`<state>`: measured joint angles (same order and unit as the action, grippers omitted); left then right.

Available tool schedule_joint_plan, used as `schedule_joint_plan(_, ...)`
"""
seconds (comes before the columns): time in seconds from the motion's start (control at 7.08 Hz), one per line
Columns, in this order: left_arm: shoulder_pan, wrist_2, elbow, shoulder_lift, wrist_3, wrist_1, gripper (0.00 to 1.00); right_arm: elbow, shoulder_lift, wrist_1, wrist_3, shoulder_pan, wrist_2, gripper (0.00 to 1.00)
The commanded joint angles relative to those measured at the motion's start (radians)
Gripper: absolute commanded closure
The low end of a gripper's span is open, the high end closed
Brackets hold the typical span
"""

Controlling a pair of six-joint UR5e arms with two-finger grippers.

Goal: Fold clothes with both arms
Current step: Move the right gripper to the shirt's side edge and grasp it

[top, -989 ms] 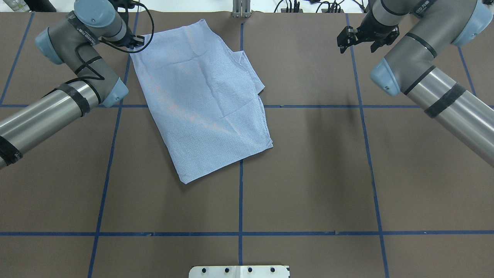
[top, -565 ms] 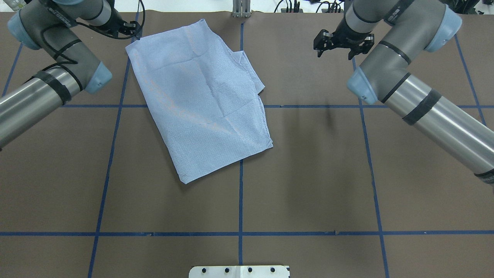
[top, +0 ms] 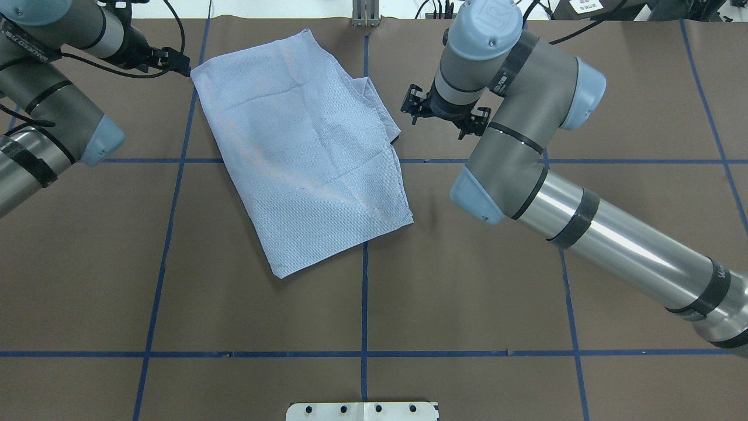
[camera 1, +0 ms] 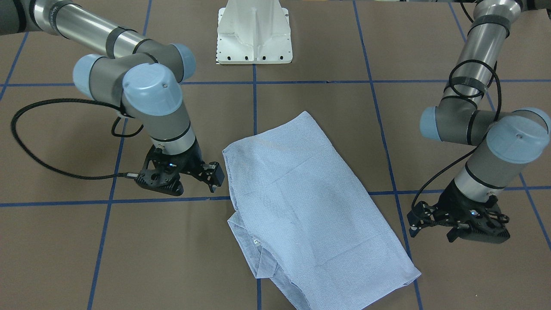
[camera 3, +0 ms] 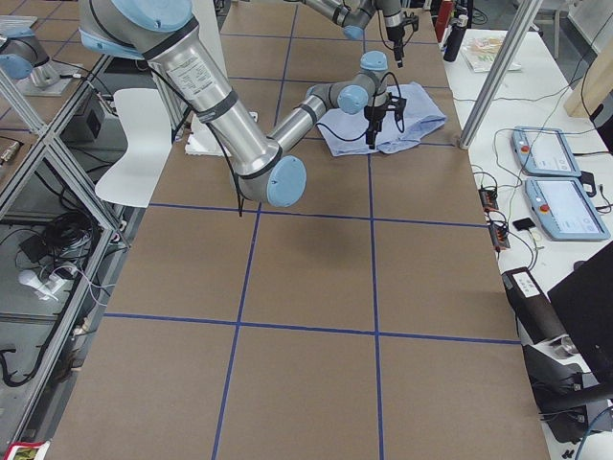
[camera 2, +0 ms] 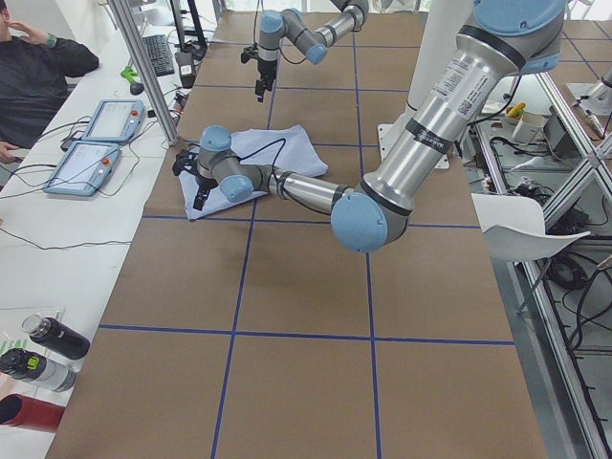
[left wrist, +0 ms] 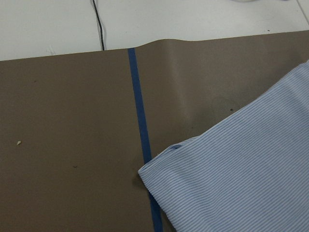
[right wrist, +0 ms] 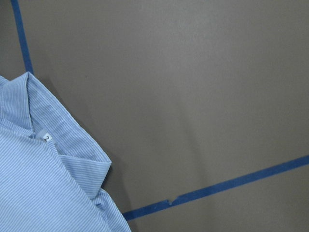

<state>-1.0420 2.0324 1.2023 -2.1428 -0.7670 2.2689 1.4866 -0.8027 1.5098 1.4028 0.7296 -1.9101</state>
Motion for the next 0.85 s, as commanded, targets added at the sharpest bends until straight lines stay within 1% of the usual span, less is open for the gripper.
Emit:
schedule_joint_plan(0.0,0.004,0.002,0.061,0.038,-0.009,-0.002,0.0,0.011,0.0,0.001,0.16,-0.064,0.039,0.01)
schedule_joint_plan(0.28,0.01,0.003,0.071,0.046,-0.011,-0.002,0.0,0.014,-0.013,-0.003,0.287,-0.097,0.043,0.04)
schedule_joint_plan(0.57,0.016,0.003,0.074,0.046,-0.012,-0.002,0.0,0.012,-0.01,0.0,0.398,-0.151,0.1,0.09)
schedule_joint_plan(0.71,0.017,0.003,0.072,0.046,-0.044,-0.002,0.0,0.009,-0.015,0.0,0.438,-0.189,0.117,0.13)
